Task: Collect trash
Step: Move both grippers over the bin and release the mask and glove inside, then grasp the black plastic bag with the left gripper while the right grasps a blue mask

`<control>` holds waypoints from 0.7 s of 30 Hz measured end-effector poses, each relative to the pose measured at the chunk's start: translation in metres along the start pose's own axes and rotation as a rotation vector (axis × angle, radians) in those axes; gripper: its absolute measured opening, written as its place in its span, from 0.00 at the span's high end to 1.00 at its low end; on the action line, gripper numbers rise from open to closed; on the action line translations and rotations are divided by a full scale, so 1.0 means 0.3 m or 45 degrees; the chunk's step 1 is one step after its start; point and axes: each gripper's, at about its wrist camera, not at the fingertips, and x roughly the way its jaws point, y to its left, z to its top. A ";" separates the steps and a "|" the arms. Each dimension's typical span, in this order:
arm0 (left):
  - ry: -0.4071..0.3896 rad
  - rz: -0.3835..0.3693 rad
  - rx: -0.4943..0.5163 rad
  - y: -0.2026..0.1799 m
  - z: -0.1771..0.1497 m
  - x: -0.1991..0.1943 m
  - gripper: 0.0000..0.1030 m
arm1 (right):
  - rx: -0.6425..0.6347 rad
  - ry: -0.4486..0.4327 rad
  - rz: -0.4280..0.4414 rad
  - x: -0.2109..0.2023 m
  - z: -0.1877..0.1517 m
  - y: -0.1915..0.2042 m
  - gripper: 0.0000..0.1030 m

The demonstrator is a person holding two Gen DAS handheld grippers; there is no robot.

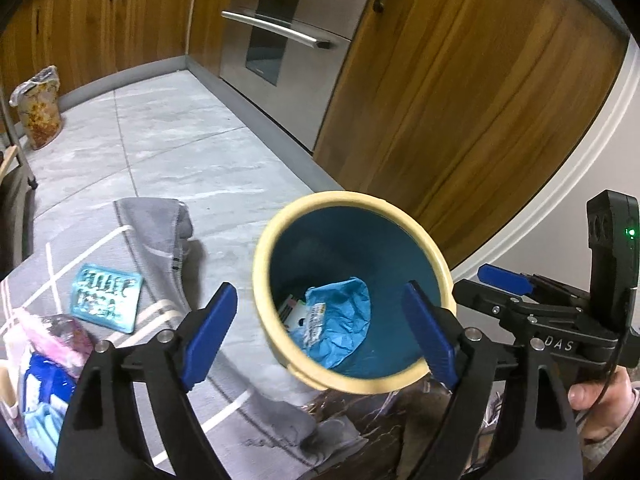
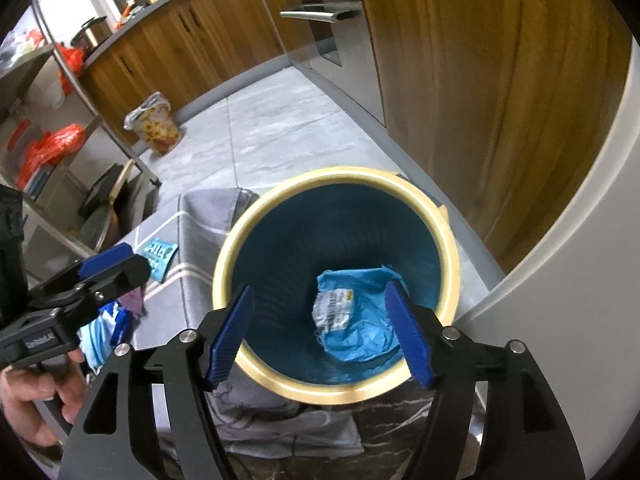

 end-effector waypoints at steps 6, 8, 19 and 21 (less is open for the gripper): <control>-0.017 0.045 -0.006 0.059 -0.016 -0.088 0.19 | -0.025 -0.002 0.019 0.002 0.004 0.047 0.31; -0.024 0.063 -0.004 0.081 -0.024 -0.120 0.19 | -0.035 0.000 0.024 0.006 0.002 0.065 0.31; -0.063 0.186 -0.073 0.283 -0.115 -0.323 0.18 | -0.135 0.021 0.080 0.042 -0.009 0.236 0.29; -0.071 0.203 -0.105 0.337 -0.139 -0.370 0.18 | -0.157 0.029 0.094 0.052 -0.012 0.273 0.28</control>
